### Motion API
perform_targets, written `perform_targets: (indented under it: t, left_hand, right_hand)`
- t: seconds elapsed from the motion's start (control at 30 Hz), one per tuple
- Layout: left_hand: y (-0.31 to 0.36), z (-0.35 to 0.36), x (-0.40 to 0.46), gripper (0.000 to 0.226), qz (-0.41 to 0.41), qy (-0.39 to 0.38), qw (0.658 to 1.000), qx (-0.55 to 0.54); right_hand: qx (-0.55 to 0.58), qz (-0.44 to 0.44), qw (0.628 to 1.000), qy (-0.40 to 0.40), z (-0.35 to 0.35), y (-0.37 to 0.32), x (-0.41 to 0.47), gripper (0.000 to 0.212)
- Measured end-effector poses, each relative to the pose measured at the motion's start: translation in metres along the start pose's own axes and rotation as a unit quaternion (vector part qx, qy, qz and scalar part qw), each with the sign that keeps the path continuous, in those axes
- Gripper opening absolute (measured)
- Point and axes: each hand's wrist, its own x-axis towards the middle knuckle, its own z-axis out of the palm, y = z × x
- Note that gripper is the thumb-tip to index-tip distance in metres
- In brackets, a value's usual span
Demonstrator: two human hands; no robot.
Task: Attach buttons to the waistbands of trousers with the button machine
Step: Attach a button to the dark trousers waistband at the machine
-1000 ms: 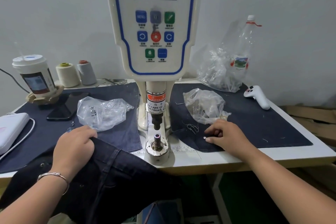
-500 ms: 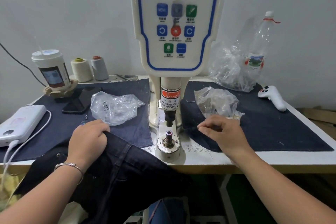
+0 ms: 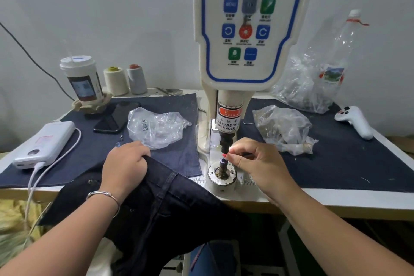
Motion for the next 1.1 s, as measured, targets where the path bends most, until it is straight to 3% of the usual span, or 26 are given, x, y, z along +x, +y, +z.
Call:
perform_targets:
  t: [0.13,0.8,0.97,1.1]
  left_hand:
    - [-0.001,0.001,0.0,0.02,0.001,0.002,1.0,-0.002]
    - [-0.005,0.002,0.001,0.02,-0.004,-0.004,1.0,-0.013]
    - [-0.001,-0.001,0.0,0.028,-0.028,-0.014,1.0,-0.004]
    - [0.009,-0.025,0.004,0.03,0.059,-0.035,0.997,0.04]
  right_hand:
    - [0.006,0.003,1.0,-0.004,0.003,-0.002,0.002,0.011]
    - [-0.033,-0.009,0.999,0.004,-0.006,-0.003,-0.004,0.026]
    - [-0.015,0.003,0.997,0.075,-0.018,-0.008,-0.028,0.012]
    - [-0.086,0.007,0.995,0.05,-0.023,-0.016,-0.061,0.013]
